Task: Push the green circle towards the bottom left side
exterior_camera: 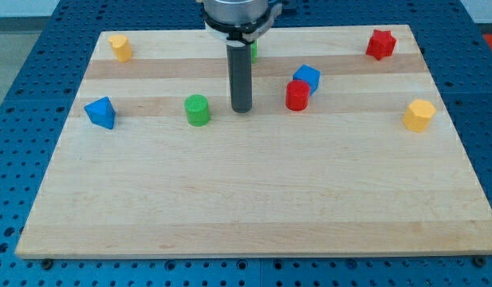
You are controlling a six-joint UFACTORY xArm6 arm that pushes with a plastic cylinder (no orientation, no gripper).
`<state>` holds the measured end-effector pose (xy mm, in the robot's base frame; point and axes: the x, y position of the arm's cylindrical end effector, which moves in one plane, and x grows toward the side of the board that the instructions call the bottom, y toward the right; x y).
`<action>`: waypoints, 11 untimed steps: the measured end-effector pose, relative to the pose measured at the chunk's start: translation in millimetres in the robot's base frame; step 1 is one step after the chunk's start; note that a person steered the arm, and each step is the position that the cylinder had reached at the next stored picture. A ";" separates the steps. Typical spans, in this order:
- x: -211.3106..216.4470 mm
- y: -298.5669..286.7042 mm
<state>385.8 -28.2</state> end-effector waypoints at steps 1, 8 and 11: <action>-8.5 -13.4; -3.0 -61.2; 10.9 -79.9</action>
